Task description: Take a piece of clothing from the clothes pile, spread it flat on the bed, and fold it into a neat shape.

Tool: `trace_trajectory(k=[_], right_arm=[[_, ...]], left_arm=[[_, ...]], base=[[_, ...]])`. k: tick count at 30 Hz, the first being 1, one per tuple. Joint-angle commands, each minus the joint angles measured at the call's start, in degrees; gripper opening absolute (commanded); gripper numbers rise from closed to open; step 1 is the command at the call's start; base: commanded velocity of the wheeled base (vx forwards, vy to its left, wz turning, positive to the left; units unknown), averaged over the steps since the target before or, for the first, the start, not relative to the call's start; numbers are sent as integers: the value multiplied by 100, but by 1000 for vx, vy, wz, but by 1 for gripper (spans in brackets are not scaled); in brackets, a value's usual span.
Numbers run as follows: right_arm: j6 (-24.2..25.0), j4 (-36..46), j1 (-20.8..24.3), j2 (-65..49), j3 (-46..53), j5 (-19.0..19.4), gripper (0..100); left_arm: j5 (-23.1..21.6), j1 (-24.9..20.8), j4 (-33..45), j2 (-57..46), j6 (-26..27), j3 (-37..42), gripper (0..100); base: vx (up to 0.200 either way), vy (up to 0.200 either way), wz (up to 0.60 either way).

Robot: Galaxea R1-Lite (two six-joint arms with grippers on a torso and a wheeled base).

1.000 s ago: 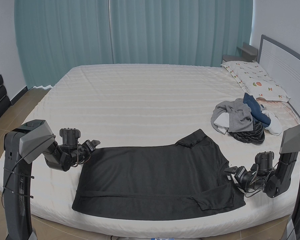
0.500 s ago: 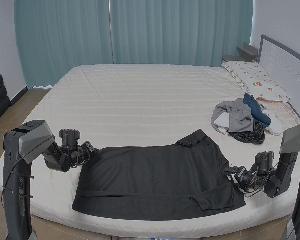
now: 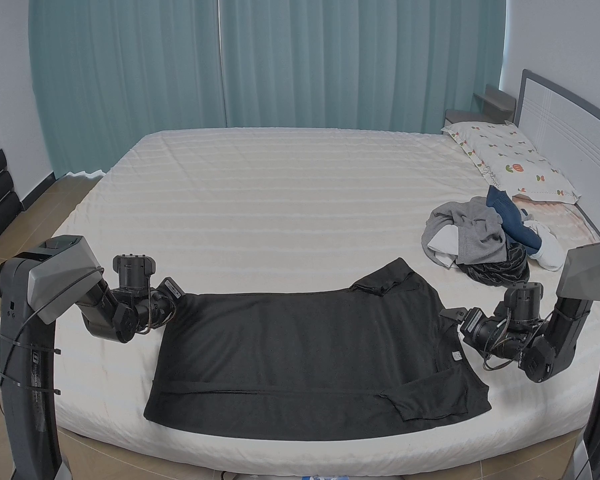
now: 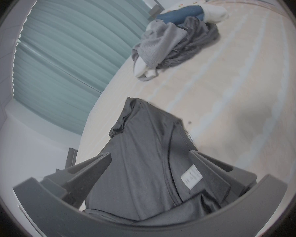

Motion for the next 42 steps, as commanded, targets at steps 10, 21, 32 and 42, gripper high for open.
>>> trace_trajectory(k=[10, 21, 32, 42], right_arm=[[-985, 1560, 9, 923, -2705, -405, 100], [-1055, 2412, 62, 2180, -4858, -449, 100], [-1029, 2509, 53, 2470, -5491, -643, 100], [-888, 2421, 0, 2127, -5218, -572, 0]], left_arm=[[-63, -2, -35, -334, -192, 470, 0], [-90, 6, -88, -378, -297, 654, 0], [-90, 6, -79, -387, -315, 672, 0], [-90, 42, -79, -378, -315, 645, 0]], base=[[0, 0, 0], [0, 0, 0], [0, 0, 0], [0, 0, 0]])
